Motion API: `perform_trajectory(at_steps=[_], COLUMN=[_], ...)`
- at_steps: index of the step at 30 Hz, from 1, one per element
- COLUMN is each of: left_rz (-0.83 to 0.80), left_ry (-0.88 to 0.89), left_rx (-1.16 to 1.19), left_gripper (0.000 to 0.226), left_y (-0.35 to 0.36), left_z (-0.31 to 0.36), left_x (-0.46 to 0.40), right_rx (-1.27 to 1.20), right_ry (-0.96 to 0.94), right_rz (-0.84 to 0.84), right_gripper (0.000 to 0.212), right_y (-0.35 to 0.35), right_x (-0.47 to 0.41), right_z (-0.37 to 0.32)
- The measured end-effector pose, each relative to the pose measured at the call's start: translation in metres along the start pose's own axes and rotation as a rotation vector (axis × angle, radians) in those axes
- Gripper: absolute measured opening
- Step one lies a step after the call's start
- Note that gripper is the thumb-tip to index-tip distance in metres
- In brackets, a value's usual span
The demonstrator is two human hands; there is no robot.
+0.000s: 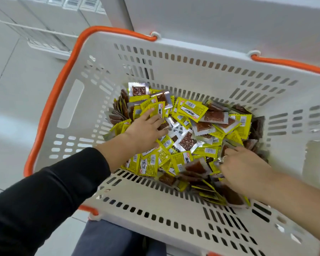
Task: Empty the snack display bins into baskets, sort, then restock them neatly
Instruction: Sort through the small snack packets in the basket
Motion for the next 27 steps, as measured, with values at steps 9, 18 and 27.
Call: perform_trajectory(at_steps=[9,18,27], left_rz=[0.218,0.378,0.412], left_ry=[0.103,0.130,0.128], left_rx=[0.141,0.247,0.261], left_gripper=[0.041,0.038,0.043], left_y=[0.010,0.038,0.037], left_z=[-0.004,-0.020,-0.020], left_x=[0.025,0.057,0.062], right_rx=[-0.084,-0.048,-0.056], right_ry=[-0.053,-0.263,-0.306], right_rz=[0.219,0.098,-0.022], right_gripper=[0.037,0.035,0.023], right_y=[-0.029,-0.006,0.009], right_x=[-0.047,-0.046,-0.006], right_z=[-0.019,-0.042,-0.029])
Point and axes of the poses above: each hand's wrist, its own x-axis away from the middle knuckle, its own y-axis out of the palm, z = x × y, the point moved 4 cm from there along -x, towards the middle knuckle, and after that the axes turned 2 degrees about y, right-handed, at the moved point
